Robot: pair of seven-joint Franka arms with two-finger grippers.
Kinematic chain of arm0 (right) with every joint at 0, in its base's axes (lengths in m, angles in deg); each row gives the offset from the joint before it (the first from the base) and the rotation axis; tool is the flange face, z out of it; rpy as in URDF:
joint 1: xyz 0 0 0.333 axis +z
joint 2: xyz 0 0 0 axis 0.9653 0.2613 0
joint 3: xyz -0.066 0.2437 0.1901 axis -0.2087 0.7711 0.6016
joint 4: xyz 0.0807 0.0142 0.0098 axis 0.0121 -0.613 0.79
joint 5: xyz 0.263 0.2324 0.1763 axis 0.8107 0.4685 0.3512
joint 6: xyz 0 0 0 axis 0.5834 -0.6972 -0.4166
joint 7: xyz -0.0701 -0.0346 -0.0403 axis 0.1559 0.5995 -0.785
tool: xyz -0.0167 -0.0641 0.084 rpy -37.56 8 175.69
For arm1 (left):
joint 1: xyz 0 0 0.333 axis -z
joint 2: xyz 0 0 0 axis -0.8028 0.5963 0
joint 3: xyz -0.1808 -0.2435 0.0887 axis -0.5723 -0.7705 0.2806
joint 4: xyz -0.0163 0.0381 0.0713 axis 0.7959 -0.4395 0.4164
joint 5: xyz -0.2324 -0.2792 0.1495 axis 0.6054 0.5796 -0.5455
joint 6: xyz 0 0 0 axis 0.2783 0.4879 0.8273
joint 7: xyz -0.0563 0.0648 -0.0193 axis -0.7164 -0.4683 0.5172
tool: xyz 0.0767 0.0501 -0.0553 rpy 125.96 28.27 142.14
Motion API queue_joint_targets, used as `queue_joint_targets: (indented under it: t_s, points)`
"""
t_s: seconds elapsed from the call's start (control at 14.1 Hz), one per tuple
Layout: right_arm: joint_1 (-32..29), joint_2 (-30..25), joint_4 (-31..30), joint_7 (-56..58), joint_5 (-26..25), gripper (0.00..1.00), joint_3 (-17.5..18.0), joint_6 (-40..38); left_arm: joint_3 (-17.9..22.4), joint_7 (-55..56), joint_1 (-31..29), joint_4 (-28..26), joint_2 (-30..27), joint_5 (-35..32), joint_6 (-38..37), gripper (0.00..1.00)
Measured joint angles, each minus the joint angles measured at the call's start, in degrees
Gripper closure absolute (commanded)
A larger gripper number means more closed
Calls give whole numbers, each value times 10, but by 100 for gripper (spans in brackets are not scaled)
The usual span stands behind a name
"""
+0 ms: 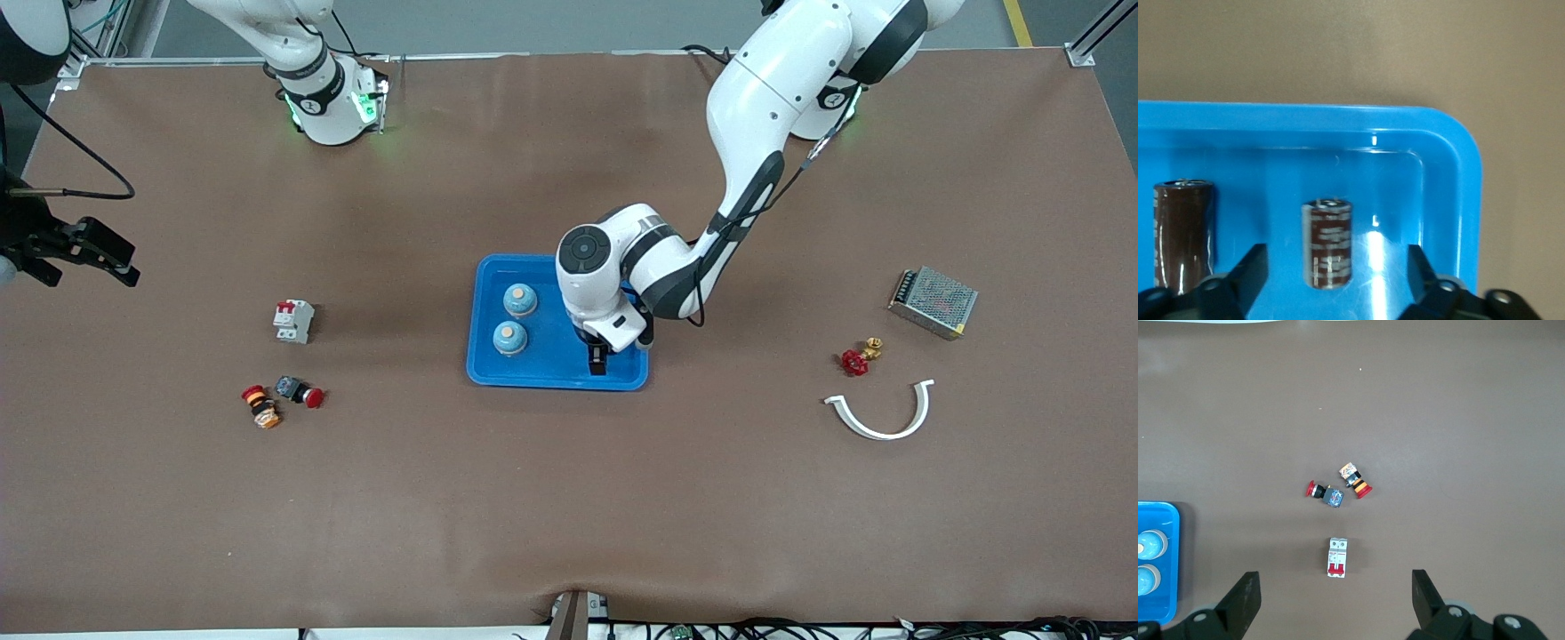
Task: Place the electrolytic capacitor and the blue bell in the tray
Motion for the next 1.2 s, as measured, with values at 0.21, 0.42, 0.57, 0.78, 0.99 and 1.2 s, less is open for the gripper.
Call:
queue_joint_targets:
  t_s: [0.21, 0.42, 0.57, 0.78, 0.99, 1.2]
  points:
    - [0, 0, 5, 0, 0, 0, 0, 5, 0, -1, -2, 17, -1, 0, -10, 0]
    - [-1, 1, 7, 0, -1, 0, -2, 12, -2, -17, -5, 33, -7, 5, -39, 0]
    - [-2, 3, 7, 0, -1, 0, -3, 15, -2, -40, -6, 44, -11, 18, -64, 0]
    - [-2, 13, 7, 0, -1, 0, -3, 25, -2, -84, -16, 57, -16, 27, -91, 0]
    - [-1, 22, 7, 0, -1, 0, -12, 26, -2, -138, -36, 59, -23, 33, -100, 0]
    - [18, 23, 7, 1, -1, 0, -40, 26, -2, -199, -61, 59, -27, 37, -101, 0]
